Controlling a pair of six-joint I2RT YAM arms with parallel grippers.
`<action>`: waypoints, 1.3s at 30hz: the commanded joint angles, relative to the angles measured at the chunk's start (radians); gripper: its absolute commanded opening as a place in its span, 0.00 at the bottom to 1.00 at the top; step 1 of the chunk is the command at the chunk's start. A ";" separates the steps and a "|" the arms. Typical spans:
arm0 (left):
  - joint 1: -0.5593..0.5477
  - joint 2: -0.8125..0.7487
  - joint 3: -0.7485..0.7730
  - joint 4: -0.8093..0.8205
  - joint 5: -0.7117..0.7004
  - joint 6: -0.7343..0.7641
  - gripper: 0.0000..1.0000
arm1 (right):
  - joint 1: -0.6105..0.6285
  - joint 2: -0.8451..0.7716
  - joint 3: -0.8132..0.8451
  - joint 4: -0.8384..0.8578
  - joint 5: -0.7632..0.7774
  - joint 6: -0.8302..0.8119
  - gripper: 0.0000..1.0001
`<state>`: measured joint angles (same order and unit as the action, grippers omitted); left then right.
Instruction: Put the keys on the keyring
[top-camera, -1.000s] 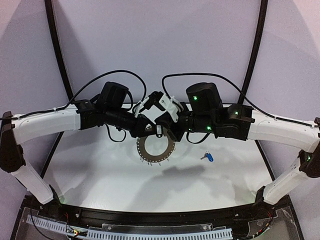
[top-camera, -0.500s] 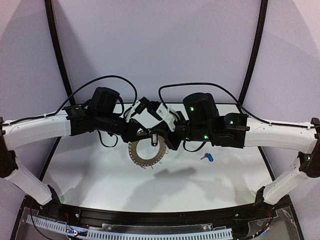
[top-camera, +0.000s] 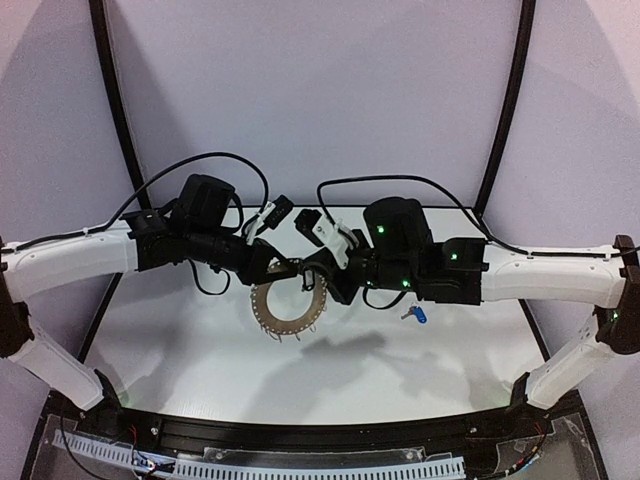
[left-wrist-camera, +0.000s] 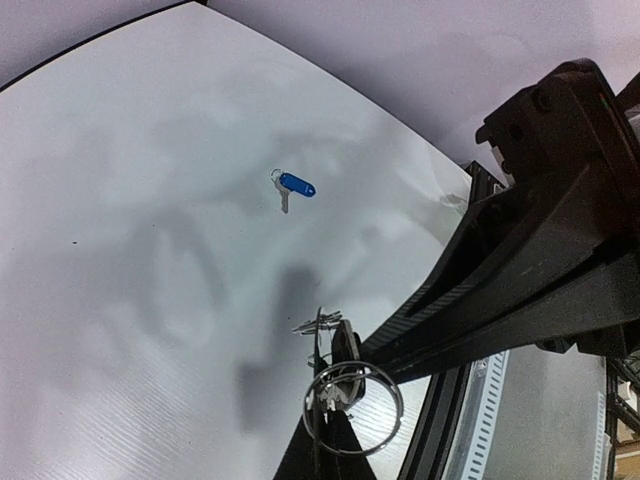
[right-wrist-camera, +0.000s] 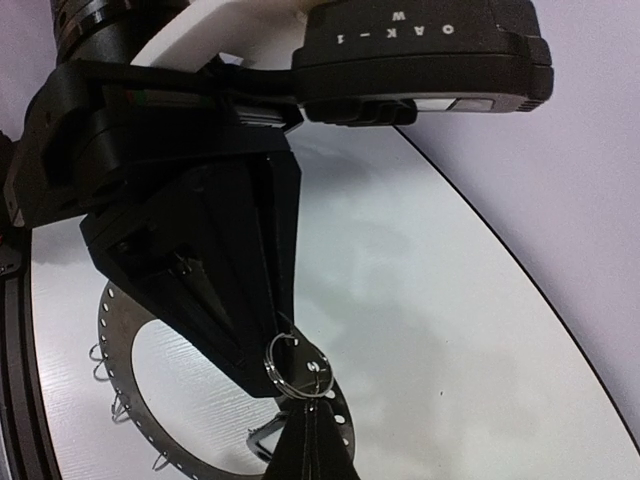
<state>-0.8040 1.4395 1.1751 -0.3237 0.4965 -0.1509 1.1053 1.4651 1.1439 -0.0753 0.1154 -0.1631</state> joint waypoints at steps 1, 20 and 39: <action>-0.022 -0.059 0.047 0.128 0.130 -0.013 0.01 | -0.005 0.041 -0.031 0.030 -0.063 0.041 0.00; -0.022 -0.025 0.012 -0.019 0.247 0.159 0.11 | -0.019 -0.066 0.116 -0.102 0.050 0.197 0.00; -0.023 -0.148 0.011 -0.133 0.291 0.379 0.99 | -0.127 -0.105 0.176 -0.298 -0.440 -0.097 0.00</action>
<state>-0.8230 1.4078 1.1793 -0.4507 0.7898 0.1535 0.9821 1.3834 1.2827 -0.3222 -0.1909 -0.1539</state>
